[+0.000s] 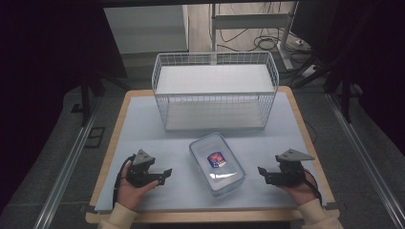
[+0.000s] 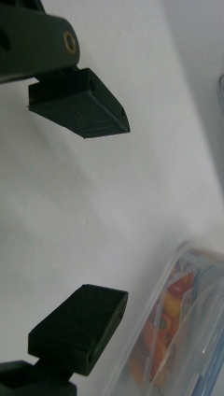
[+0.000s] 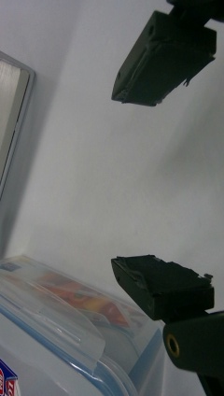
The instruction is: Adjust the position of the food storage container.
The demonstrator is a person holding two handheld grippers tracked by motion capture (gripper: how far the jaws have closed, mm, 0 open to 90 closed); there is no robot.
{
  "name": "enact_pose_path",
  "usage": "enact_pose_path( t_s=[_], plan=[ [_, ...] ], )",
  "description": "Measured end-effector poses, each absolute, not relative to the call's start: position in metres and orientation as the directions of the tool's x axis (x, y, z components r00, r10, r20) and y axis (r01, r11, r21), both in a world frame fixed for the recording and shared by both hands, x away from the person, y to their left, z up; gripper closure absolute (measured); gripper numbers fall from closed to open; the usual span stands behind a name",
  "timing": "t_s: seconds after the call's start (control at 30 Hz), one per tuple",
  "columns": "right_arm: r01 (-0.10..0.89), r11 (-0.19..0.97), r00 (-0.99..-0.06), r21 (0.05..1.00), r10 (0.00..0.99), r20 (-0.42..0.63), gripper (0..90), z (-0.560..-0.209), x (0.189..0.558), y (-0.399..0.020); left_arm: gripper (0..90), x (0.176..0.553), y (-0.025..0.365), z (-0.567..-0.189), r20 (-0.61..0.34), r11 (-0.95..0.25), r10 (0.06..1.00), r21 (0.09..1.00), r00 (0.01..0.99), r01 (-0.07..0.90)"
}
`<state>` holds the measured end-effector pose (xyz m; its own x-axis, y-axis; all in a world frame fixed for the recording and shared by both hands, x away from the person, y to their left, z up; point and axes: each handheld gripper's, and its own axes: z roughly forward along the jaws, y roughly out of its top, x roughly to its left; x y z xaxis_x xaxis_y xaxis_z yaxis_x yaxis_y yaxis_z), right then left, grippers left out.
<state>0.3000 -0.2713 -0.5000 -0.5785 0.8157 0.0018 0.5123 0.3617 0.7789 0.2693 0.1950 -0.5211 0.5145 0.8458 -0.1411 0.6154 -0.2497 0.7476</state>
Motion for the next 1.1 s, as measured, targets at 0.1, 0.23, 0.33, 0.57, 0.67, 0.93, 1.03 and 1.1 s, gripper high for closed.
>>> enact_pose_path(
  t_s=[0.1,0.23,0.33,0.57,0.67,0.93,1.03,1.1],
  plan=[
    [0.518,0.361,-0.580,0.775,0.815,0.008,17.3,-0.501,0.300,-0.272,17.1,0.269,0.194,-0.522,-0.142,-0.249,0.847,0.745,0.512,0.619],
    [0.531,0.362,-0.581,0.766,0.813,0.018,18.9,-0.501,0.300,-0.272,17.1,0.269,0.194,-0.522,-0.142,-0.248,0.847,0.746,0.512,0.618],
    [0.532,0.363,-0.586,0.765,0.810,0.023,20.9,-0.500,0.300,-0.271,17.2,0.269,0.195,-0.522,-0.147,-0.244,0.847,0.746,0.511,0.619],
    [0.534,0.354,-0.592,0.768,0.805,0.040,24.7,-0.494,0.299,-0.269,17.2,0.269,0.195,-0.523,-0.152,-0.237,0.850,0.744,0.504,0.625],
    [0.540,0.340,-0.603,0.770,0.794,0.073,29.6,-0.486,0.297,-0.265,17.2,0.269,0.193,-0.523,-0.151,-0.241,0.848,0.743,0.507,0.624],
    [0.512,0.332,-0.645,0.792,0.758,0.099,44.8,-0.459,0.290,-0.241,17.0,0.269,0.194,-0.523,-0.158,-0.230,0.849,0.747,0.503,0.624],
    [0.496,0.360,-0.678,0.790,0.729,0.094,51.1,-0.455,0.288,-0.225,16.9,0.269,0.194,-0.524,-0.163,-0.227,0.849,0.746,0.502,0.627],
    [0.486,0.381,-0.704,0.786,0.704,0.094,60.2,-0.454,0.286,-0.213,16.8,0.268,0.193,-0.524,-0.165,-0.229,0.848,0.744,0.504,0.628]
  ],
)
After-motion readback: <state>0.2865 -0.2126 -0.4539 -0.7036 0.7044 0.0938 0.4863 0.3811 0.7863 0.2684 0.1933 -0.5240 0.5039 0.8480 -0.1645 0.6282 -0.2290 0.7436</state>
